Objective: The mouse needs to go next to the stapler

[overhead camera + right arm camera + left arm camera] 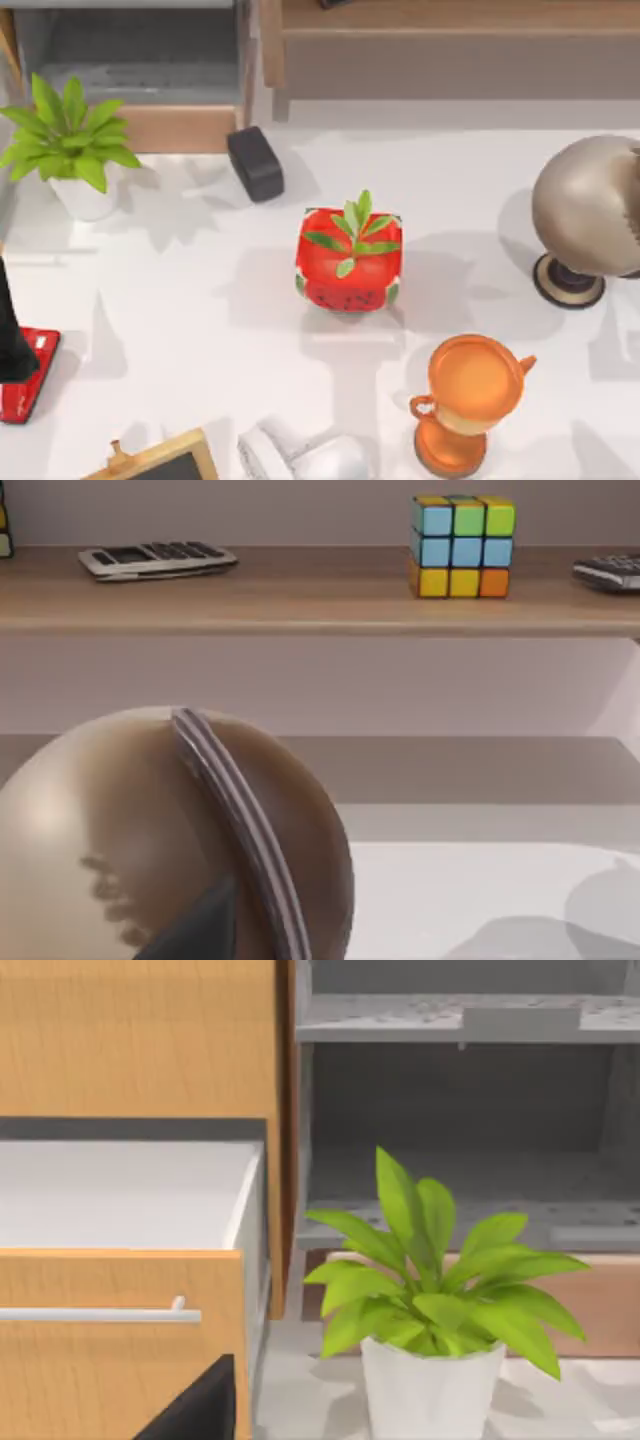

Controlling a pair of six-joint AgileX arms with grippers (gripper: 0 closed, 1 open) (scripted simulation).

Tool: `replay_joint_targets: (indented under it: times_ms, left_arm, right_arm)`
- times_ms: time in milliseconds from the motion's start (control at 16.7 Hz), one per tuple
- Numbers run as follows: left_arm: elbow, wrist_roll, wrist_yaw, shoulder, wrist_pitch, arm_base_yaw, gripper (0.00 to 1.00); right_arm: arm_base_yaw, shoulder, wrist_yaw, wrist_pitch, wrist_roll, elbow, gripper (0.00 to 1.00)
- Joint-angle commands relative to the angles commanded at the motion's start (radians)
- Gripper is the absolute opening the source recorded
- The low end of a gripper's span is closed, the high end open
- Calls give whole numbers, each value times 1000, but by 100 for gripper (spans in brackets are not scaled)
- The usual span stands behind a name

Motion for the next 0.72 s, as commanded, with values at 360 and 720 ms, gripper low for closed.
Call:
replay_joint_targets:
  times_ms: [360, 720]
  left_arm:
    - [91, 0, -1, 95, -48, 17, 100]
    - [478, 0, -5, 504, -252, 88, 100]
  right_arm:
    - [0, 0, 0, 0, 0, 0, 100]
    - [0, 0, 0, 0, 0, 0, 100]
